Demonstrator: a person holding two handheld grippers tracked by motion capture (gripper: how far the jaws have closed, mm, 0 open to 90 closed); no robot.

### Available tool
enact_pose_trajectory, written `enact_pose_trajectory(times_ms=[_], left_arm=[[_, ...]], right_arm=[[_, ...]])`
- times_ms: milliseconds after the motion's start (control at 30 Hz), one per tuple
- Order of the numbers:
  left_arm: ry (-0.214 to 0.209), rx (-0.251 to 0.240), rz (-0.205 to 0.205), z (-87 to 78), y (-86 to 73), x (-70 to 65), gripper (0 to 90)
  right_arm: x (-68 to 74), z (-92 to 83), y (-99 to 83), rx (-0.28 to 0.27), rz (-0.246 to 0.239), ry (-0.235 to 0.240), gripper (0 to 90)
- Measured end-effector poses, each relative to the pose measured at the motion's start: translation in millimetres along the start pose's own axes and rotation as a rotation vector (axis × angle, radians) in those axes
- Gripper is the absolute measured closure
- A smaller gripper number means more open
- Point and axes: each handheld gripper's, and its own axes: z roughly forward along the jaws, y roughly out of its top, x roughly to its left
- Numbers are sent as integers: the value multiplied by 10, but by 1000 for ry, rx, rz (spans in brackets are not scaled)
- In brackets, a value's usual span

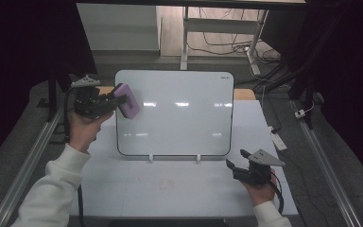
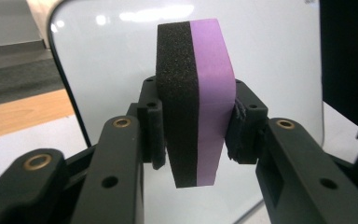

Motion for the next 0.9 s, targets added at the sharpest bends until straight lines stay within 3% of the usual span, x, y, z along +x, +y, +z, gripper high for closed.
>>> enact_pose_trajectory(times_ms=[333,567,767,900], left_arm=[[31,5,-29,70,64,89,625],[68,33,-42,233,161,125,622],[63,66,-70,257,237,175,619],[65,45,-66,328,266,149,616]], right_arm=[[-3,10,-14,5,6,3,285],[4,26,-16,7,4,0,285],[-1,28,-30,6,3,1,284],[-11,27,-36,9,9,-4,284]])
